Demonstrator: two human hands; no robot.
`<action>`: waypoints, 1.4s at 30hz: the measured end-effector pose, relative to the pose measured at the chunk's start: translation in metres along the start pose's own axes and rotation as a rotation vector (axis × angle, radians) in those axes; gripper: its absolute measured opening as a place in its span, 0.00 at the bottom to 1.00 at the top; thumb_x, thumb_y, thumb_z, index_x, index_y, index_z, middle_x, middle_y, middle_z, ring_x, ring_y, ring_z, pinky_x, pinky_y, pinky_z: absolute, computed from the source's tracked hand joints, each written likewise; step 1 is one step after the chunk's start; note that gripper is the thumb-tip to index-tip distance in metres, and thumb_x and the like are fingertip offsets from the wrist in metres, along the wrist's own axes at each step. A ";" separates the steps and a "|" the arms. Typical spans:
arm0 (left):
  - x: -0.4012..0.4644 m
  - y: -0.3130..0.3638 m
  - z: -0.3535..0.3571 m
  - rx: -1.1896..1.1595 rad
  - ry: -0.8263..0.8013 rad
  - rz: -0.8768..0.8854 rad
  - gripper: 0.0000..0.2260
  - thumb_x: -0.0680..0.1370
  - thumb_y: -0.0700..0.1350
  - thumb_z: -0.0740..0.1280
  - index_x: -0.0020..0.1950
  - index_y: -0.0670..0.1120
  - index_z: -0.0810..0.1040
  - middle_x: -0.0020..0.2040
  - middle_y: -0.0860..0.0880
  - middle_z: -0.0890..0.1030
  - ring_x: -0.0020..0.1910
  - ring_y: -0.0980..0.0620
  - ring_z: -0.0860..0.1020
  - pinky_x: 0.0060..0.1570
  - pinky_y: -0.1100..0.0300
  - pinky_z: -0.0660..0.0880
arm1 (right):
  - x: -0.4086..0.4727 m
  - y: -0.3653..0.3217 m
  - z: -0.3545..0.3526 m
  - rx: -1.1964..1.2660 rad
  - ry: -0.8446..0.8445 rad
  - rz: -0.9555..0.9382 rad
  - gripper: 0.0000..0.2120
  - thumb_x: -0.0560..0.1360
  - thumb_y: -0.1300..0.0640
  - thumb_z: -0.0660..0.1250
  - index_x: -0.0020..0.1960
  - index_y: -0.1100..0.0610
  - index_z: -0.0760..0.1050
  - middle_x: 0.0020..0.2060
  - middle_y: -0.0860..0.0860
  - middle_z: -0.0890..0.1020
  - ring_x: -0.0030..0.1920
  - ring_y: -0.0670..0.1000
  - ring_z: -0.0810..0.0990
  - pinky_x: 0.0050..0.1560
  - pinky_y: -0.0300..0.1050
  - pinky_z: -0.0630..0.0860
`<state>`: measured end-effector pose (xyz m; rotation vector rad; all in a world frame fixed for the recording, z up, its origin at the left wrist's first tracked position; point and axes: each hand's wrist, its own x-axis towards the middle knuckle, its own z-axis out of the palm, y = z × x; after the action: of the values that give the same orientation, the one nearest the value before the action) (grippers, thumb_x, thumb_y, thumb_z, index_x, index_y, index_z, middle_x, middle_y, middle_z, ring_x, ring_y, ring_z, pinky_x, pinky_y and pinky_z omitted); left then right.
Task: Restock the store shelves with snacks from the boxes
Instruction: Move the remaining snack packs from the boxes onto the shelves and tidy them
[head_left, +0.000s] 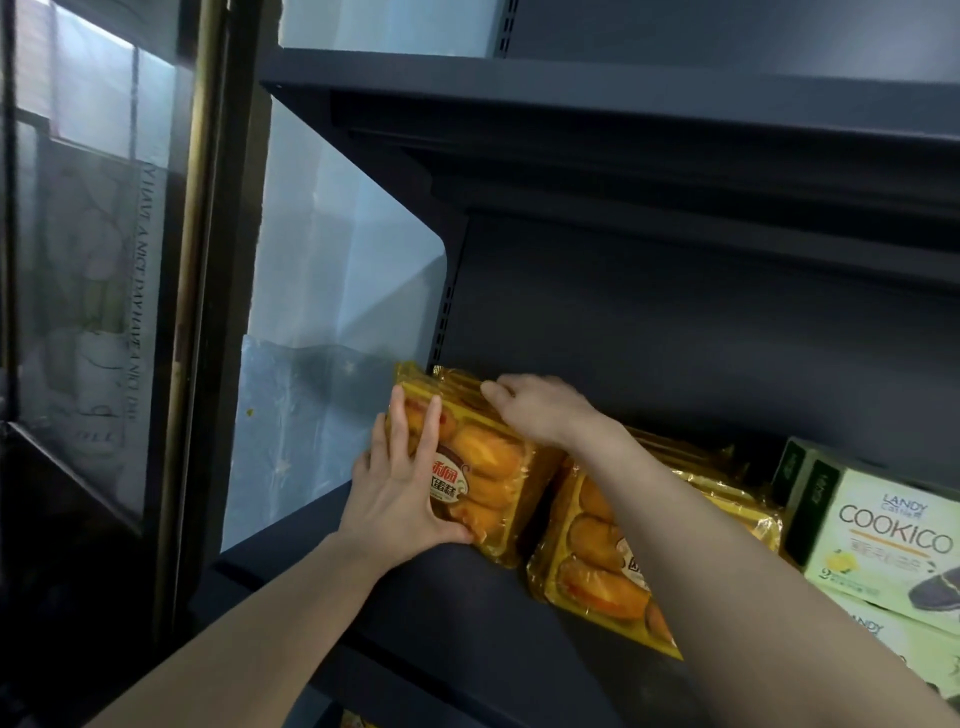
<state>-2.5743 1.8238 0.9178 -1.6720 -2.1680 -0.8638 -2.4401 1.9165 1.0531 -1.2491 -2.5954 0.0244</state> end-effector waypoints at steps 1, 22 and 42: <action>0.003 0.002 0.001 0.018 0.000 -0.002 0.69 0.57 0.77 0.71 0.75 0.55 0.24 0.74 0.44 0.22 0.79 0.36 0.41 0.72 0.35 0.60 | 0.003 0.002 0.000 -0.020 0.016 0.006 0.26 0.83 0.36 0.46 0.76 0.45 0.65 0.75 0.51 0.69 0.74 0.58 0.65 0.74 0.59 0.62; 0.015 0.008 0.004 0.165 -0.052 0.088 0.67 0.60 0.79 0.65 0.76 0.45 0.26 0.75 0.45 0.23 0.75 0.43 0.26 0.76 0.36 0.46 | -0.027 -0.001 0.024 -0.425 0.081 -0.102 0.32 0.80 0.32 0.48 0.74 0.52 0.63 0.68 0.55 0.76 0.67 0.59 0.74 0.69 0.63 0.64; 0.002 0.042 -0.002 0.098 -0.113 0.008 0.59 0.66 0.74 0.67 0.74 0.59 0.24 0.73 0.46 0.21 0.74 0.34 0.29 0.72 0.31 0.48 | -0.129 0.122 0.075 -0.695 0.506 -0.245 0.49 0.72 0.24 0.58 0.82 0.47 0.46 0.80 0.61 0.52 0.78 0.67 0.53 0.72 0.75 0.51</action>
<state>-2.5355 1.8309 0.9322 -1.7181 -2.2361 -0.6641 -2.2878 1.9015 0.9363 -0.9204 -2.3223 -1.1601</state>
